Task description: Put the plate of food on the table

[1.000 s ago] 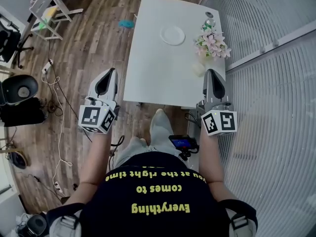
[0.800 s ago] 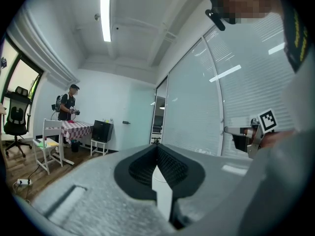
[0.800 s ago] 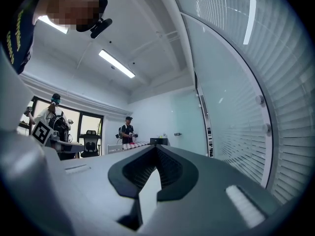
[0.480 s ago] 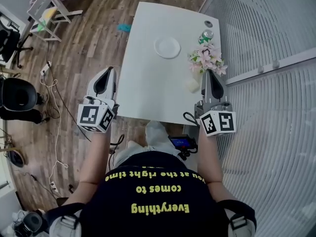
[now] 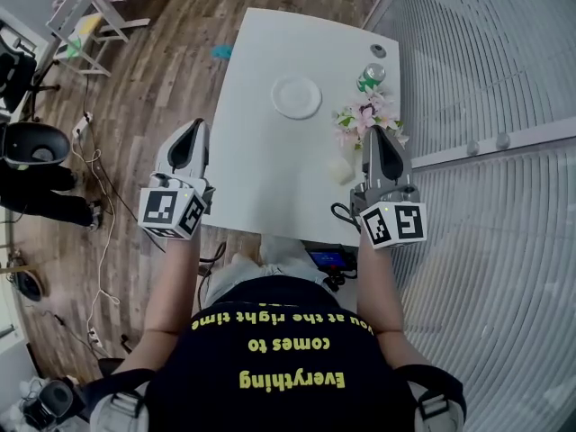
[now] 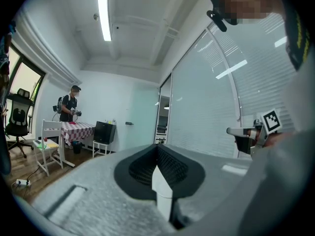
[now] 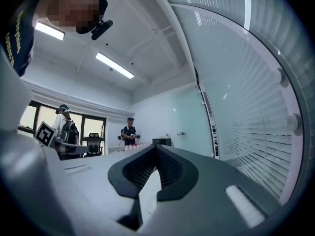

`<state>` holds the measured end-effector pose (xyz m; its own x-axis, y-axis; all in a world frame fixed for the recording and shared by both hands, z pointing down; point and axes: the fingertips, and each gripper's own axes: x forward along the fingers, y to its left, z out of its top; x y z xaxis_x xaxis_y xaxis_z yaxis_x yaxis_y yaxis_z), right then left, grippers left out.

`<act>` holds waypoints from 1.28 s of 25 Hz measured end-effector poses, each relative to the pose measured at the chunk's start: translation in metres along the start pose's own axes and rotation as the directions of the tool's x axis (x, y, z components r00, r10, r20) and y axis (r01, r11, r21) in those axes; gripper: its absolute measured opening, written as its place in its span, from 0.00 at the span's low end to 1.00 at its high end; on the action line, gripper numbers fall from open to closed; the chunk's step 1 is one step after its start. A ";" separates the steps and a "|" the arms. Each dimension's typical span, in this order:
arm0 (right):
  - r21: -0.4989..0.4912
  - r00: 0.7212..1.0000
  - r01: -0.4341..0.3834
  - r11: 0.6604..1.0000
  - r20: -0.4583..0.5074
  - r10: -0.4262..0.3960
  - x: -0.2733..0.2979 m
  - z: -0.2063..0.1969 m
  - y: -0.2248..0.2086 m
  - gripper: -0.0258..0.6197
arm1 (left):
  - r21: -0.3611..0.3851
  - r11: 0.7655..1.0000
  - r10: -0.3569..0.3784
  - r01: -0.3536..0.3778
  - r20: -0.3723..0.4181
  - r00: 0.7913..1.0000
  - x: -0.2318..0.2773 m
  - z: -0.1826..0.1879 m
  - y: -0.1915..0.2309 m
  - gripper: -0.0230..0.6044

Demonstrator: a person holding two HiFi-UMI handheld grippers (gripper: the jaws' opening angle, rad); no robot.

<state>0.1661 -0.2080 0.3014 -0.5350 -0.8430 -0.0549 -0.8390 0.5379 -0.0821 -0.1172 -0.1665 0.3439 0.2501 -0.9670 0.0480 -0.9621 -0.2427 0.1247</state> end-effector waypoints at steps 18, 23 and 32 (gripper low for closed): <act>0.003 0.999 0.006 1.000 -0.042 -0.006 0.020 -0.018 -0.019 0.05 | -0.009 0.999 -0.051 0.050 -0.043 0.998 0.047 -0.015 -0.012 0.04; -0.011 0.998 0.024 1.000 -0.056 -0.025 0.028 -0.023 -0.019 0.05 | -0.016 0.996 -0.084 0.083 -0.054 0.995 0.060 -0.018 -0.007 0.04; -0.007 0.990 0.069 0.998 -0.121 -0.070 0.021 -0.047 -0.016 0.10 | -0.031 0.990 -0.142 0.139 -0.098 0.985 0.072 -0.034 -0.002 0.04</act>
<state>0.1642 -0.2343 0.3482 -0.4832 -0.8726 0.0719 -0.8748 0.4780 -0.0784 -0.0936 -0.2332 0.3807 0.3935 -0.9106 0.1263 -0.9139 -0.3726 0.1612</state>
